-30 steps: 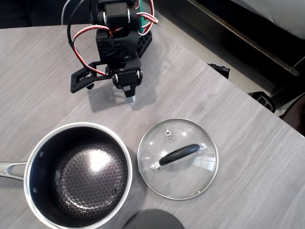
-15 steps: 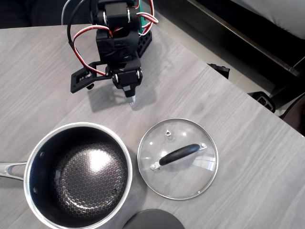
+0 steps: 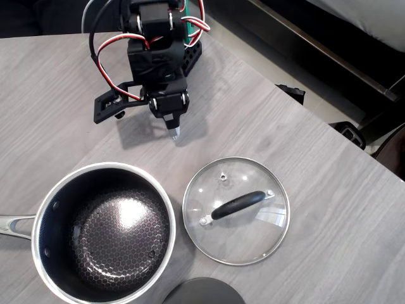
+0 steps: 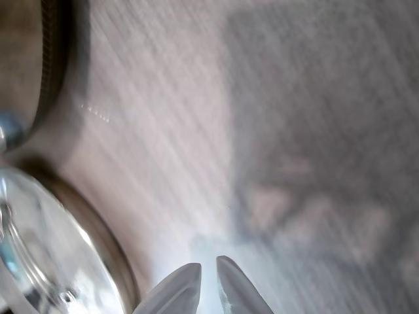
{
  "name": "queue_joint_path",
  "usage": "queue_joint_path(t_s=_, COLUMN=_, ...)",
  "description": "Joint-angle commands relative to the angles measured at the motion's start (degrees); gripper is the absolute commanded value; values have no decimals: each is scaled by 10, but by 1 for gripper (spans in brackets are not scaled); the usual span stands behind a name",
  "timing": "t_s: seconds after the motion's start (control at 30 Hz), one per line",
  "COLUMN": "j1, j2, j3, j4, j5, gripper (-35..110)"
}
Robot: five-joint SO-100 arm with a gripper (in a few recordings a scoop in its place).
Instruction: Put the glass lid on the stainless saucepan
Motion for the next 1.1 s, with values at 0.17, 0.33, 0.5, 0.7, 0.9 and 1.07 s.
queue_joint_path(t_s=0.17, j1=39, j2=16, j3=4, j4=3, j5=11, gripper=0)
queue_joint_path(t_s=0.33, j1=60, j2=16, j3=4, j4=1, j5=24, gripper=0)
queue_joint_path(t_s=0.5, j1=45, j2=16, j3=-6, j4=-4, j5=16, gripper=0)
queue_joint_path(t_s=0.7, j1=21, j2=16, j3=-11, j4=7, j5=7, gripper=0)
queue_joint_path(t_s=0.9, j1=12, j2=16, j3=-98, j4=13, j5=-18, gripper=0)
queue_joint_path(t_s=1.07, j1=-26, j2=-1, j3=-237, j4=-2, j5=-63, gripper=0)
